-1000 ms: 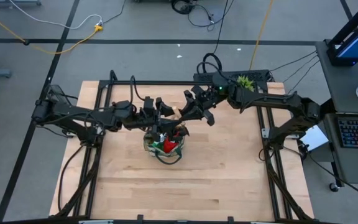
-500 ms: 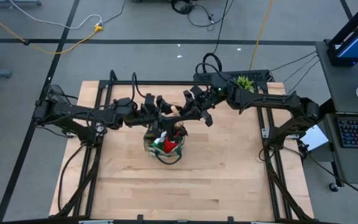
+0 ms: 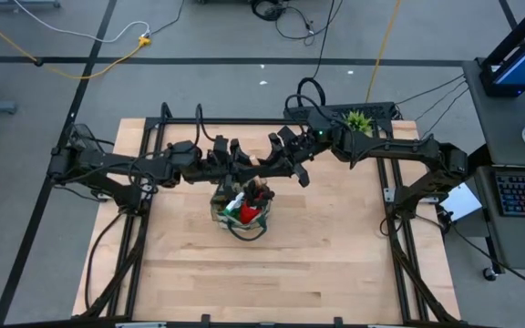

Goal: Pick & Place Garden tools in Gardening bag
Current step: Put the brown trowel into the brown gardening bag

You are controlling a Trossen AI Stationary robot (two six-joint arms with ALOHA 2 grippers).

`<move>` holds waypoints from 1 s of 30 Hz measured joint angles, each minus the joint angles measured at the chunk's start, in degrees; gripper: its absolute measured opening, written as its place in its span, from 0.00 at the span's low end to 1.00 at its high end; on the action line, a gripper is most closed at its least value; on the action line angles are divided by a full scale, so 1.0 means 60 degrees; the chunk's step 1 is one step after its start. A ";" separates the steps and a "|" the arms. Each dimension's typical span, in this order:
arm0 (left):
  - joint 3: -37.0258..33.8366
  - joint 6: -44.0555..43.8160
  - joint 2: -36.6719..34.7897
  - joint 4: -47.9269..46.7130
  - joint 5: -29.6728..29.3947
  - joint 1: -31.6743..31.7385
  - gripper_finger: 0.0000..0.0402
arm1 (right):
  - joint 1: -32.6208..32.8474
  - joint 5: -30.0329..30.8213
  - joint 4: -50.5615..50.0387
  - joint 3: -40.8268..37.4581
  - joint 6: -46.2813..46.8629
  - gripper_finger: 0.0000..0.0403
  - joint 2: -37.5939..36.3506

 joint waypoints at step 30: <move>-0.0007 -0.0413 -0.2423 -0.5873 -0.5015 -0.1473 0.16 | -0.0965 -0.0447 -0.2956 0.0007 -0.0657 0.49 -0.0025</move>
